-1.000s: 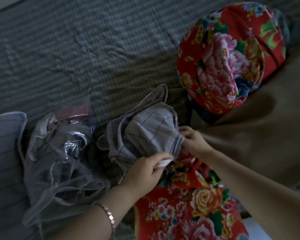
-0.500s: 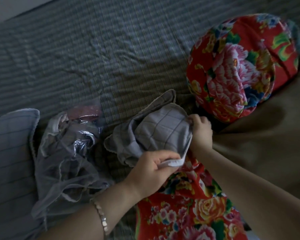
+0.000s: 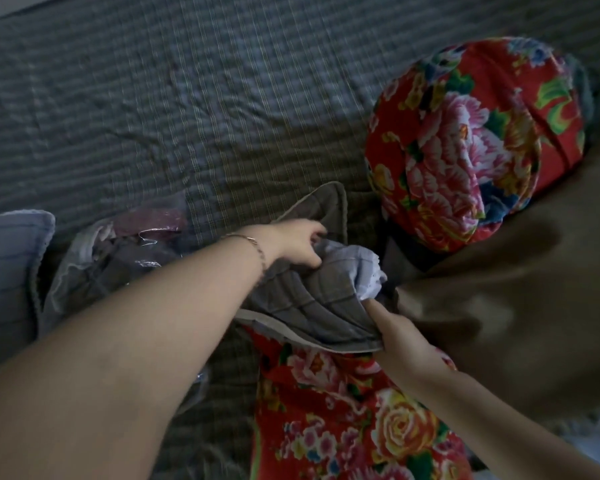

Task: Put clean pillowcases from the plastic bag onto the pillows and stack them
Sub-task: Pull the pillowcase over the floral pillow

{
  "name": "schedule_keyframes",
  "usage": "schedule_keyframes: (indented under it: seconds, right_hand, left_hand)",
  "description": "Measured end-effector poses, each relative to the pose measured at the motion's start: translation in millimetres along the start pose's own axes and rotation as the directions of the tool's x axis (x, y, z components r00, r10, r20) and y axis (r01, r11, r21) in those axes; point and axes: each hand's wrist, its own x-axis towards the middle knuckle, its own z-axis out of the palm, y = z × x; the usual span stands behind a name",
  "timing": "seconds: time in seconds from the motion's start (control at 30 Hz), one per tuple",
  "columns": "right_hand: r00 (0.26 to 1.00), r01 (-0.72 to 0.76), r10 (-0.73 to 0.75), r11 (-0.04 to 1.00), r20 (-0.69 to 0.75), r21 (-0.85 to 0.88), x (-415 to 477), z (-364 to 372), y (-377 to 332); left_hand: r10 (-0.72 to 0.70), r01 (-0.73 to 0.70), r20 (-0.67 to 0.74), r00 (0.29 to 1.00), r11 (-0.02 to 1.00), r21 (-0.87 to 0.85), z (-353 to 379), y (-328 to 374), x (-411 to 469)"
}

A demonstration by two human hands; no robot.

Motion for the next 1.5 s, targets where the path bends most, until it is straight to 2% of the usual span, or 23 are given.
schedule_keyframes:
  seconds: [0.03, 0.13, 0.2, 0.23, 0.3, 0.33, 0.37, 0.4, 0.43, 0.47, 0.5, 0.57, 0.63, 0.7, 0.83, 1.03, 1.13, 1.17, 1.23, 1.3, 1.33, 1.4, 1.5]
  right_hand:
    - [0.999, 0.033, -0.033, 0.999, 0.013, -0.003, -0.1, -2.6, -4.9]
    - [1.0, 0.015, -0.015, 0.998, -0.001, -0.066, -7.3, -10.3, -15.8]
    - [0.989, -0.077, 0.07, 0.996, -0.132, -0.049, -13.5, -23.8, -17.9]
    - [0.965, -0.123, 0.119, 0.992, -0.233, -0.003, -16.7, -31.2, -19.8]
    - [0.893, -0.12, 0.115, 0.993, -0.436, 0.015, -22.5, -37.2, -17.4]
    - [0.872, -0.113, 0.086, 0.993, -0.482, -0.027, -24.9, -33.8, -11.6]
    - [0.872, -0.163, 0.116, 0.985, -0.475, -0.058, -25.9, -26.0, -5.2]
    - [0.884, -0.274, 0.213, 0.958, -0.416, -0.091, -25.8, -15.3, 1.4]
    - [0.892, -0.393, 0.329, 0.903, -0.311, -0.173, -25.9, -3.5, 8.2]
    - [0.884, -0.465, 0.424, 0.845, -0.199, -0.265, -26.2, 5.4, 13.8]
    - [0.868, -0.496, 0.477, 0.811, -0.138, -0.311, -25.2, 9.0, 17.5]
    - [0.852, -0.522, 0.51, 0.809, -0.119, -0.271, -22.3, 12.5, 21.4]
    - [0.848, -0.528, 0.516, 0.813, -0.118, -0.245, -18.1, 13.5, 25.5]
    - [0.848, -0.528, 0.518, 0.807, -0.113, -0.265, -18.3, 13.7, 28.1]
    - [0.849, -0.529, 0.511, 0.819, -0.135, -0.224, -17.4, 10.8, 34.3]
    - [0.849, -0.523, 0.488, 0.832, -0.202, -0.185, -18.9, 12.6, 34.4]
    - [0.865, -0.482, 0.421, 0.849, -0.274, -0.218, -19.9, 8.6, 33.6]
    - [0.875, -0.451, 0.376, 0.862, -0.305, -0.231, -20.5, 6.7, 34.3]
    - [0.905, -0.362, 0.259, 0.886, -0.337, -0.289, -22.9, 1.2, 41.8]
    - [0.917, -0.331, 0.206, 0.871, -0.342, -0.363, -26.4, -6.2, 51.6]
    - [0.917, -0.338, 0.209, 0.86, -0.341, -0.383, -28.2, -6.5, 57.9]
    - [0.908, -0.365, 0.243, 0.859, -0.342, -0.358, -28.2, -5.4, 65.9]
    - [0.845, -0.461, 0.398, 0.881, -0.357, -0.11, -22.6, 3.0, 68.1]
  left_hand:
    - [-0.001, -0.002, 0.046, 0.999, 0.998, 0.07, 8.9, 2.4, 7.2]
    - [0.035, -0.027, -0.038, 0.999, 0.98, 0.197, 21.0, 0.4, 2.8]
    - [0.051, -0.033, -0.274, 0.96, 0.997, 0.07, 11.7, -8.2, -11.5]
    - [0.076, -0.103, -0.464, 0.883, 0.994, -0.032, 6.9, -13.8, -23.2]
    - [0.179, -0.319, -0.783, 0.595, 0.947, -0.026, 2.8, -21.5, -47.4]
    - [0.212, -0.341, -0.847, 0.487, 0.939, 0.039, 7.5, -25.4, -55.4]
    - [0.209, -0.316, -0.865, 0.456, 0.947, 0.062, 18.1, -28.8, -58.2]
    - [0.164, -0.255, -0.848, 0.503, 0.966, 0.035, 31.6, -30.6, -56.6]
    - [0.077, -0.168, -0.796, 0.601, 0.985, -0.031, 47.0, -32.0, -52.0]
    - [-0.023, -0.07, -0.71, 0.704, 0.992, -0.101, 61.6, -31.5, -46.2]
    - [-0.105, 0.01, -0.646, 0.756, 0.989, -0.149, 74.5, -29.0, -38.7]
    - [-0.138, 0.083, -0.657, 0.741, 0.99, -0.113, 91.7, -21.3, -28.0]
    - [-0.089, 0.071, -0.731, 0.677, 0.996, -0.055, 98.2, -12.2, -20.8]
    - [-0.025, 0.018, -0.799, 0.601, 1.0, -0.017, 102.1, -8.0, -19.6]
    - [-0.021, -0.093, -0.848, 0.529, 0.992, -0.083, 89.9, -9.0, -27.9]
    - [0.205, -0.196, -0.882, 0.424, 0.972, 0.132, 77.0, -1.5, -49.7]
    - [0.229, -0.282, -0.883, 0.41, 0.952, 0.116, 76.0, 17.9, -61.5]
    - [0.302, -0.361, -0.86, 0.412, 0.92, 0.15, 80.9, 27.0, -65.1]
    - [0.552, -0.549, -0.706, 0.444, 0.79, 0.273, 100.6, 36.7, -67.5]
    - [0.686, -0.579, -0.49, 0.538, 0.723, 0.376, 114.4, 25.5, -58.4]
    - [0.629, -0.526, -0.447, 0.636, 0.777, 0.346, 115.4, 14.4, -53.7]
    - [0.383, -0.285, -0.534, 0.754, 0.923, 0.26, 118.5, -11.1, -47.1]
    - [0.023, 0.019, -0.623, 0.782, 0.998, 0.061, 139.2, -35.6, -57.0]
